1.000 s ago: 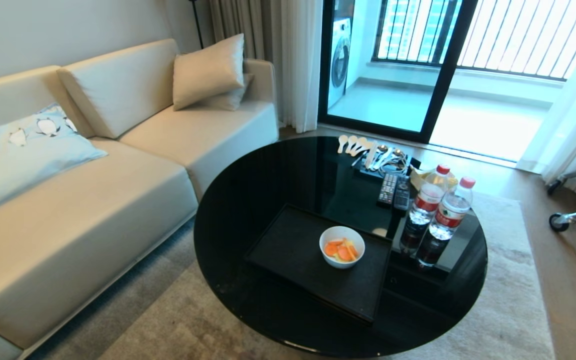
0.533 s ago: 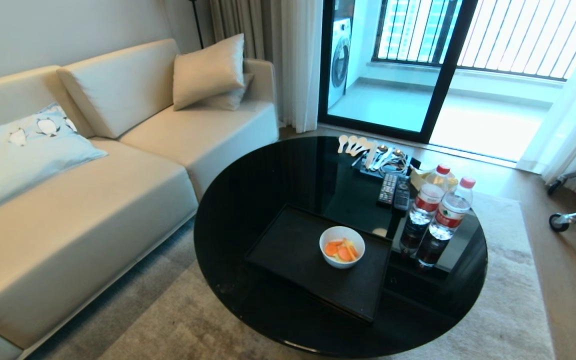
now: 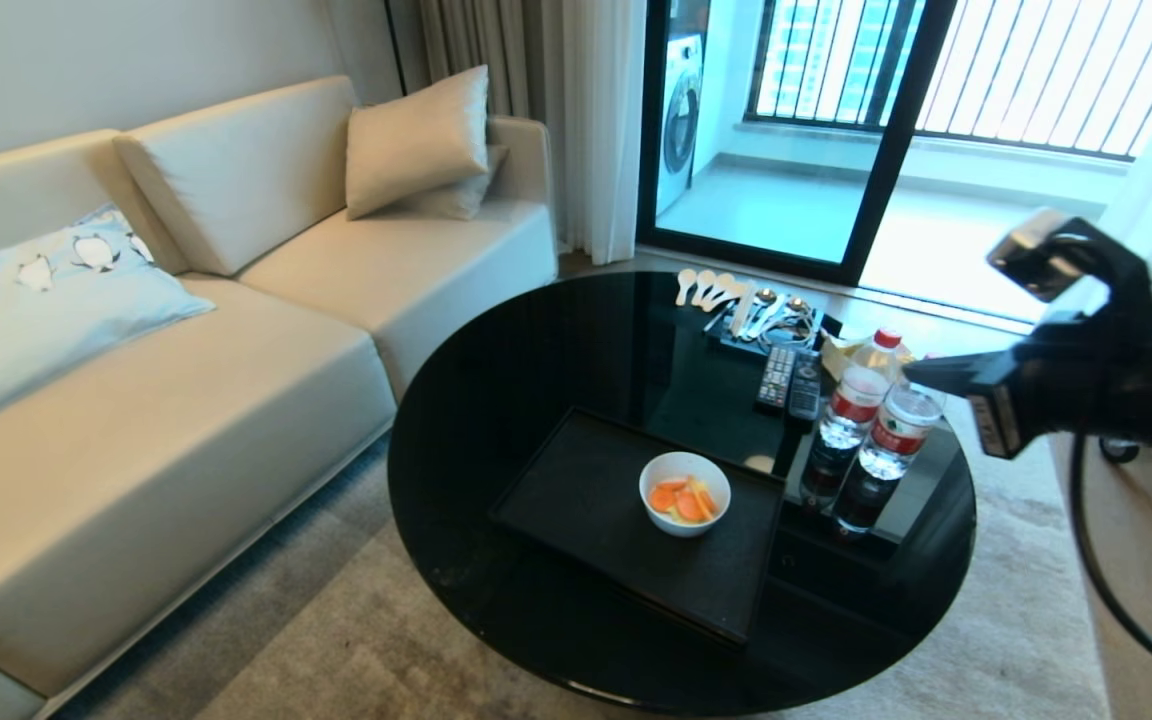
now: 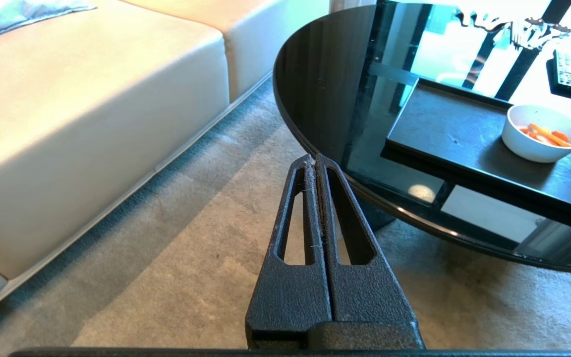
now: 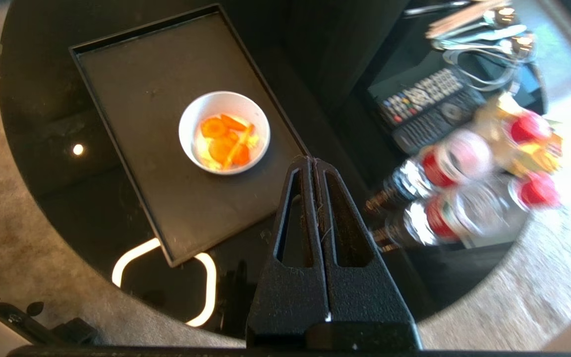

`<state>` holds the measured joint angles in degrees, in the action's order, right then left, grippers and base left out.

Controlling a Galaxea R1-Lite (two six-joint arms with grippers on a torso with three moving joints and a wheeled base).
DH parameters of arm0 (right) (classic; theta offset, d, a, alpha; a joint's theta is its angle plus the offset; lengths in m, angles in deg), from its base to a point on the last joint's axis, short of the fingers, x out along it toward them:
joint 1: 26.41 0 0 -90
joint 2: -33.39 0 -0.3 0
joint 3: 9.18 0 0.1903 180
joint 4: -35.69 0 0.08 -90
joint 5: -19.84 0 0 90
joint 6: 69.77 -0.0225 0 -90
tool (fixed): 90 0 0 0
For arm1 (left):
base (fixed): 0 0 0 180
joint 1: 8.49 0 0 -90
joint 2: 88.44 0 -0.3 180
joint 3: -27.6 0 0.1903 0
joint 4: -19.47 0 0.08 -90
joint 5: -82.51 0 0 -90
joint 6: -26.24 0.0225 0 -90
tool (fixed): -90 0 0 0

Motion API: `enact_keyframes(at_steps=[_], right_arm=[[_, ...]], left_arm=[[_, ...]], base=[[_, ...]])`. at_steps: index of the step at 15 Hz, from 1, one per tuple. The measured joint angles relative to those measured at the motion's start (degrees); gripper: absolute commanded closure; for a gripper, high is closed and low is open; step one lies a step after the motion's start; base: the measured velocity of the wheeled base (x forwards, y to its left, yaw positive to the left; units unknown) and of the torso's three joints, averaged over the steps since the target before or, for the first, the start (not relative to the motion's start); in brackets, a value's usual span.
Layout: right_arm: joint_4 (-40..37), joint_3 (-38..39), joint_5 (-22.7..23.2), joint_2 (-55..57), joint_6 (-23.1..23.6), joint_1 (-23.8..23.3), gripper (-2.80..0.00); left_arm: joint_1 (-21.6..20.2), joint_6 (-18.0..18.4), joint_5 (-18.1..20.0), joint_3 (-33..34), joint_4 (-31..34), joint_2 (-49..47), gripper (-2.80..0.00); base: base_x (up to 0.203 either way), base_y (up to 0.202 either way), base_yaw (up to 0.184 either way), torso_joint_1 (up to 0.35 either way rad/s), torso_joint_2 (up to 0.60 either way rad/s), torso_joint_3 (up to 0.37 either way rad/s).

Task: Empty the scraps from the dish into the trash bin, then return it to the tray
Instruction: Pick up the bowl with leftover food

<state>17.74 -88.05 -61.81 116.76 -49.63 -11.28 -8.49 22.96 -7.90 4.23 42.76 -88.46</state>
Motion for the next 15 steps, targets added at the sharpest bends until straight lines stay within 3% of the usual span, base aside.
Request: enact_keyframes(at_steps=[3,7,10,13,15], right_arm=[[0.6,-10.8,-5.3,14.8,-3.1,5.7,0.00],[-5.1,-22.1,-14.4,30.6,-16.6,13.0,0.00],[-15.7,-31.2,-19.7,38.8,-29.4,16.1,0.00],[-28.4,-42.1,-20.5,45.4,-41.1,17.7,0.00],[-35.9,-47.1,-21.3,48.8,-46.5,18.1,0.00]], left_arm=[[0.0,0.0,0.0,0.0,0.0,0.0,0.00],[0.0,0.0,0.0,0.0,0.0,0.0,0.00],[0.0,0.0,0.0,0.0,0.0,0.0,0.00],[0.0,0.0,0.0,0.0,0.0,0.0,0.00],[0.0,0.0,0.0,0.0,0.0,0.0,0.00]], base=[[0.000,0.000,0.000,0.000,0.00,0.000],[0.000,0.000,0.000,0.000,0.00,0.000],[0.000,0.000,0.000,0.000,0.00,0.000],[0.000,0.000,0.000,0.000,0.00,0.000],[0.000,0.000,0.000,0.000,0.00,0.000]])
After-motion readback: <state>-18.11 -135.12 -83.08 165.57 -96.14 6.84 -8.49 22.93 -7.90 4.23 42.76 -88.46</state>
